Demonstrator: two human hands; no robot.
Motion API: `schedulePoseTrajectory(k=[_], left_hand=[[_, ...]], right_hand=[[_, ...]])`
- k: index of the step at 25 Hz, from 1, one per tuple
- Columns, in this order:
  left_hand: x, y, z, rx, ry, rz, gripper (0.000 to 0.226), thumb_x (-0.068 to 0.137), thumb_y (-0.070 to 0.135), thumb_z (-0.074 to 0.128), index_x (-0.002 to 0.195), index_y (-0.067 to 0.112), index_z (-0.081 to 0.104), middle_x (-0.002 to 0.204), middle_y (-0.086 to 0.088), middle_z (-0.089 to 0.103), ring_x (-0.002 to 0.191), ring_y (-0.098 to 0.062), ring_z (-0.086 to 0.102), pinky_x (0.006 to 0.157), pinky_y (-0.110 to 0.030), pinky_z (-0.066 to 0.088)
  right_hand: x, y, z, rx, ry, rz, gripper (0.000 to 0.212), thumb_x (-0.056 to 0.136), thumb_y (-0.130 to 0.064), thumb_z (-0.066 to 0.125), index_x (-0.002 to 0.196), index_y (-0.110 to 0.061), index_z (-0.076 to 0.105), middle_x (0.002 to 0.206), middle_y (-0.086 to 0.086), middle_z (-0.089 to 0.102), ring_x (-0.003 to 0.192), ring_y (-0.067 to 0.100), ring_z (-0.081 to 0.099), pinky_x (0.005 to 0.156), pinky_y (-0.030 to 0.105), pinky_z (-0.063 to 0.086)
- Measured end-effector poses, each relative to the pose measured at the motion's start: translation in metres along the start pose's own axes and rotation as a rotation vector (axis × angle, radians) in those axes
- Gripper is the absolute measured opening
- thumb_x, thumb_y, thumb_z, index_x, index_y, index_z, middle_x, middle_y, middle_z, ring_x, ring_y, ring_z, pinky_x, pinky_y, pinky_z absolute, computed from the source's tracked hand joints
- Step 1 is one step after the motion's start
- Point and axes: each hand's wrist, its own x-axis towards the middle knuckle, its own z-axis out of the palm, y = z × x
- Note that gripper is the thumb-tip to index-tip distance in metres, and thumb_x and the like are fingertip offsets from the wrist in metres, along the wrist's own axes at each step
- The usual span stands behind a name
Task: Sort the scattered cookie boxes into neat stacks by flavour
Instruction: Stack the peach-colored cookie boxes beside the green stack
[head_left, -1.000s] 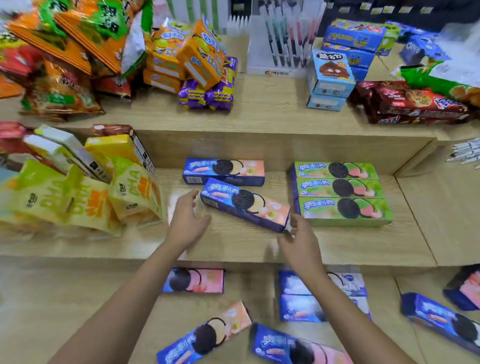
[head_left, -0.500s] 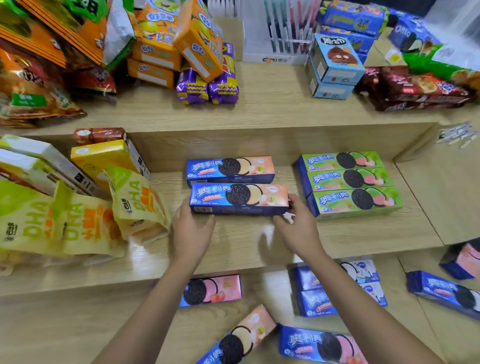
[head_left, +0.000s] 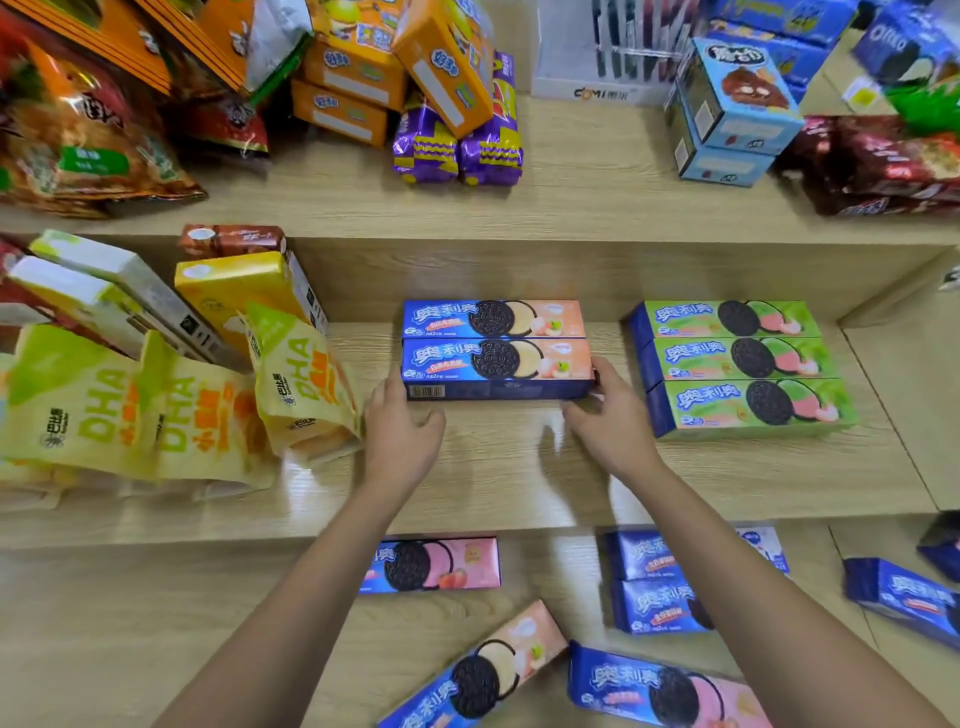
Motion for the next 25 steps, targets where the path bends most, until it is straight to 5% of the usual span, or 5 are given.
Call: schedulePoseTrajectory(k=[7, 10, 15, 21, 25], left_hand=[[-0.031, 0.012, -0.018, -0.038, 0.031, 0.18, 0.061, 0.078, 0.003, 0.057, 0.134, 0.006, 0.034, 0.133, -0.02, 0.045, 0.122, -0.033, 0.042, 0.102, -0.045, 0.035], [-0.073, 0.021, -0.036, -0.096, 0.047, 0.39, 0.043, 0.08, 0.007, 0.052, 0.122, 0.012, 0.049, 0.12, -0.008, 0.055, 0.11, -0.021, 0.051, 0.092, -0.034, 0.042], [-0.161, -0.015, -0.005, -0.045, -0.182, 0.308, 0.029, 0.08, 0.02, 0.052, 0.109, 0.022, 0.056, 0.103, 0.004, 0.061, 0.094, -0.004, 0.056, 0.081, -0.024, 0.044], [-0.231, -0.076, 0.046, 0.585, -0.488, 0.245, 0.078, 0.048, 0.054, 0.053, 0.113, 0.011, 0.057, 0.102, -0.009, 0.068, 0.086, -0.03, 0.065, 0.068, -0.04, 0.052], [-0.232, -0.091, 0.06, 0.634, -0.51, 0.173, 0.094, 0.036, 0.03, 0.081, 0.122, 0.011, 0.048, 0.101, -0.009, 0.065, 0.084, -0.033, 0.063, 0.065, -0.043, 0.051]], right_hand=[[-0.032, -0.005, -0.03, -0.081, -0.071, -0.07, 0.046, 0.082, -0.005, 0.06, 0.126, -0.011, 0.048, 0.111, -0.001, 0.055, 0.097, 0.011, 0.049, 0.087, 0.025, 0.039], [-0.069, 0.015, -0.059, -0.042, -0.126, -0.052, 0.037, 0.083, -0.005, 0.062, 0.118, -0.015, 0.056, 0.111, 0.003, 0.062, 0.092, 0.013, 0.057, 0.087, 0.031, 0.045], [-0.154, 0.09, -0.094, -0.113, -0.157, 0.033, 0.03, 0.08, -0.014, 0.066, 0.109, -0.02, 0.06, 0.093, -0.015, 0.067, 0.086, 0.004, 0.06, 0.078, 0.015, 0.047], [-0.226, 0.18, -0.079, -0.476, -0.373, -0.033, 0.061, 0.059, -0.047, 0.062, 0.113, -0.021, 0.056, 0.106, 0.001, 0.064, 0.099, 0.016, 0.053, 0.085, 0.03, 0.043], [-0.237, 0.203, -0.068, -0.685, -0.442, -0.054, 0.077, 0.049, -0.045, 0.071, 0.12, -0.028, 0.046, 0.113, 0.001, 0.06, 0.105, 0.023, 0.051, 0.084, 0.038, 0.041]])
